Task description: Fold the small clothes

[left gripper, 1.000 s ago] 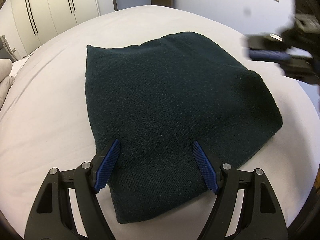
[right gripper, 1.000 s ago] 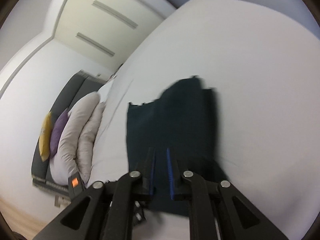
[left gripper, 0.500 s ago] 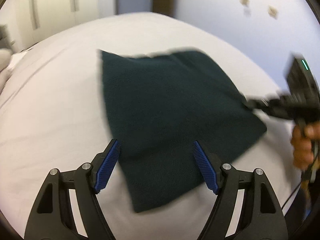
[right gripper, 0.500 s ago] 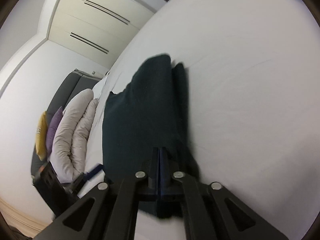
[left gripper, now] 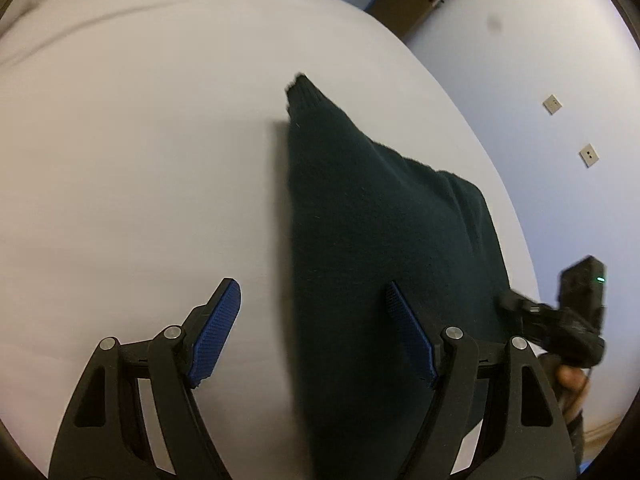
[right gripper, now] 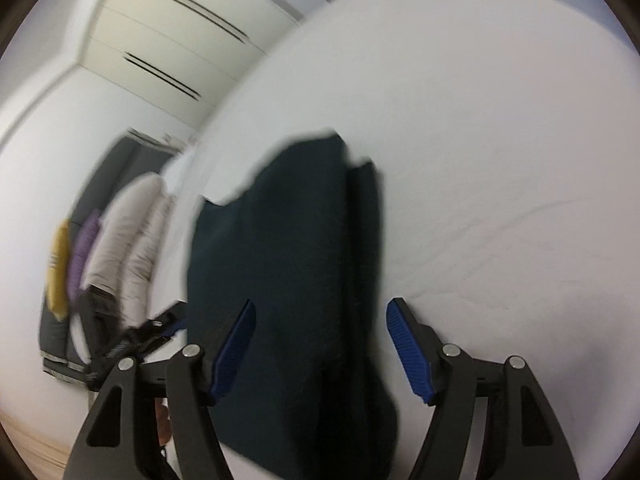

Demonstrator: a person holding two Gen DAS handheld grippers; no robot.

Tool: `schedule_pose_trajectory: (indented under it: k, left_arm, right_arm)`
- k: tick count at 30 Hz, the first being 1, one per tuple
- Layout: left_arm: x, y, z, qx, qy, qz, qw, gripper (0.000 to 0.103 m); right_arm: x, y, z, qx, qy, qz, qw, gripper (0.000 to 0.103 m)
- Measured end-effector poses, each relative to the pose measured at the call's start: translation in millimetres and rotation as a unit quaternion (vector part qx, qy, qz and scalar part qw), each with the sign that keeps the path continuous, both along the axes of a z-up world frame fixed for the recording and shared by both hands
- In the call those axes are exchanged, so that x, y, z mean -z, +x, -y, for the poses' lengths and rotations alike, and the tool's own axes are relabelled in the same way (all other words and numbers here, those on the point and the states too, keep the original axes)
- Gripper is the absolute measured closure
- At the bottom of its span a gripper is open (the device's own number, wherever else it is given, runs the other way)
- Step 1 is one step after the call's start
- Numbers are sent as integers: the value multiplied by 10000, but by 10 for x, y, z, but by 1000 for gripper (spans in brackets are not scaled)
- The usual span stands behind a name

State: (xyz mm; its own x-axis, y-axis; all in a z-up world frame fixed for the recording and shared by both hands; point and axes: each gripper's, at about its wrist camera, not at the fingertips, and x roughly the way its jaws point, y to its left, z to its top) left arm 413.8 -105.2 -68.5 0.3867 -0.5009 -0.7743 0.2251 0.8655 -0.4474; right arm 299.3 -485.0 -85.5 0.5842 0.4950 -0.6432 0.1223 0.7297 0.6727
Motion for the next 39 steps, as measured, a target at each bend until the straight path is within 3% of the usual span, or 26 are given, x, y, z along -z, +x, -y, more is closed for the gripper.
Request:
schedule_pose_trajectory:
  k: [4,8,10,11,12,18,21,27,30,35,39]
  left_arm:
    - [151,84,109,90,-279,-334,9990,14]
    - [164,134,300,353,143,-280,9989,13]
    - [172,174,369,410,250,-288,9984,17]
    - [178,183,387,439,205,-311,9983,25]
    - [182,197,417,503,23,-374,9980,46]
    - [-2,73,488,458,144,-159,9987,63]
    - [-175,-76,325,425,5,-111,9990,70]
    - [-646,-636,-217,308,79,284,9991,70]
    - [-848,-960,-593,207,147,465,9986,70]
    - [-859,-1350,-1104,-4,244,508,9984,70]
    - [-425,-1429,-1334,-79,180,183,9996,69]
  right_arm:
    - [37,105,48,20,309,39,9995,34]
    - [71,201,-26,-148,139,-95,9997,48]
    - [79,216,-59,-219,112,-103,9996,57]
    - [68,231,-78,-217,110,-122,9996,60]
    - [76,233,-82,-207,161,-131,9996,64]
    - [-128,157,-269,-43,-280,-101,9995,76]
    - [-417,8,-441,0,-520,64,9986,77]
    - [-947,-444,-1037,-412,-661,466,9959,77]
    - [-1085,-706,-1397,-646,-486,612,9949,77]
    - [-1040,-923,-1922,-951,-268,695,9927,77]
    - [-651,-937,-2180,-986,4,350,9945,76]
